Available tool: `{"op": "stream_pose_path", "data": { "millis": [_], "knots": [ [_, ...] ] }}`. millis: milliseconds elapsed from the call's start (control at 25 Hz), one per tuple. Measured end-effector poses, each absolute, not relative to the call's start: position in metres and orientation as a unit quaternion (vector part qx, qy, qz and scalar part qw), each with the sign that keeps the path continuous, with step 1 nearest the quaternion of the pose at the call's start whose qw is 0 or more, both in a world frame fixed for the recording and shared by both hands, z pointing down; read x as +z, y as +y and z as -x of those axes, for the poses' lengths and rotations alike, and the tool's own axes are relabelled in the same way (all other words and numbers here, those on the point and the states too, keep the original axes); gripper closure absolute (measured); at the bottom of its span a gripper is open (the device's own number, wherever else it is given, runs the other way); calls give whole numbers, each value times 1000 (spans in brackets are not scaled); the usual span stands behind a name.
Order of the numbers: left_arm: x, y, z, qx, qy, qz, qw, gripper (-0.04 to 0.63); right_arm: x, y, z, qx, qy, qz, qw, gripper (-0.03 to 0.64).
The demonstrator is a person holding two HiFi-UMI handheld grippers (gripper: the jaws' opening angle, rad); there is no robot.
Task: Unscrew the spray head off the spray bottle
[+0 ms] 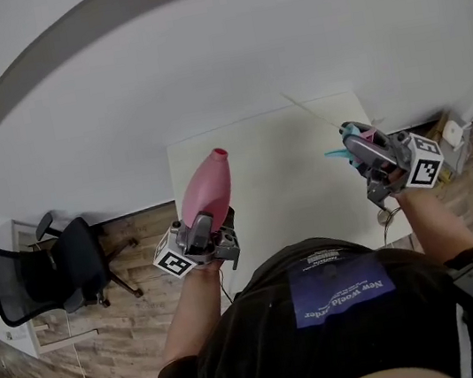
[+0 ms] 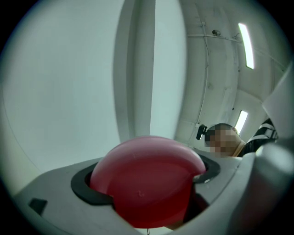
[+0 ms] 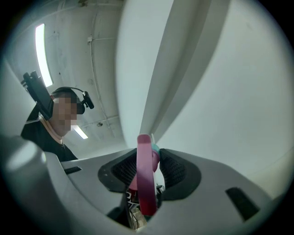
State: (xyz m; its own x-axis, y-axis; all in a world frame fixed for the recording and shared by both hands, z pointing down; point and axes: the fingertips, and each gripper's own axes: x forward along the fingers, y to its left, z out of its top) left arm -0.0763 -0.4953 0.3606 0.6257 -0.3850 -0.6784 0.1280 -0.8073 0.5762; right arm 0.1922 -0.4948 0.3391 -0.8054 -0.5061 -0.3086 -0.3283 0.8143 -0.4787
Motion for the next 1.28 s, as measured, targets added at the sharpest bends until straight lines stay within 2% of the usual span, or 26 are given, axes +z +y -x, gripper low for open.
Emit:
{"op": "stream_pose_path", "data": {
  "millis": [320, 1280],
  "knots": [
    [355, -494, 84, -454, -74, -839, 291, 97, 339, -494, -198, -244, 899, 203, 300, 485],
    [350, -492, 83, -457, -71, -839, 286, 97, 335, -497, -198, -243, 895, 195, 319, 485]
  ]
}}
